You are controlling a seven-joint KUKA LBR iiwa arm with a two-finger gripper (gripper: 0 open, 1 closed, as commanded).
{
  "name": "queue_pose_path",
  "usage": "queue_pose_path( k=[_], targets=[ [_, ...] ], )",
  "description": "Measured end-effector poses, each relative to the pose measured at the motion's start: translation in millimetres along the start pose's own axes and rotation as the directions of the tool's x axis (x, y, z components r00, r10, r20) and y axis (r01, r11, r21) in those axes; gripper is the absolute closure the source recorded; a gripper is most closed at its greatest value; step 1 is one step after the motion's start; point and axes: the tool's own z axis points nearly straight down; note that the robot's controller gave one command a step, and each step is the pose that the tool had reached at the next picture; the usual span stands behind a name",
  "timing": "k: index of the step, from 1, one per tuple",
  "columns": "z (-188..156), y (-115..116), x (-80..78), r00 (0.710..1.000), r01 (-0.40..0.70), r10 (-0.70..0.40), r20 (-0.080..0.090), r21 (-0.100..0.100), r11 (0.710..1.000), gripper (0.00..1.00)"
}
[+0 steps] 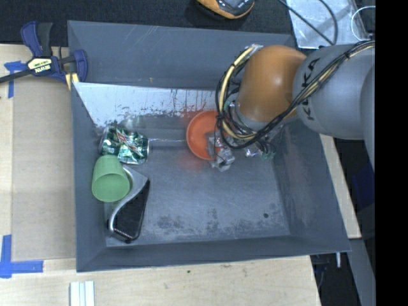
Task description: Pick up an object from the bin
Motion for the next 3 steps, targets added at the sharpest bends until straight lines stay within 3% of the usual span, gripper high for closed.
queue_pose_path(
  k=[1, 2, 3],
  targets=[
    [-72, -42, 30.1, 1.0, 0.024, -0.024, -0.009, -0.004, 1.0, 1.0],
    [-70, -28, 21.5, 1.0, 0.004, -0.004, 0.001, 0.0, 1.0, 1.0],
    [-95, -100, 57.9, 1.0, 0.004, -0.004, -0.004, 0.0, 1.0, 1.0]
  ],
)
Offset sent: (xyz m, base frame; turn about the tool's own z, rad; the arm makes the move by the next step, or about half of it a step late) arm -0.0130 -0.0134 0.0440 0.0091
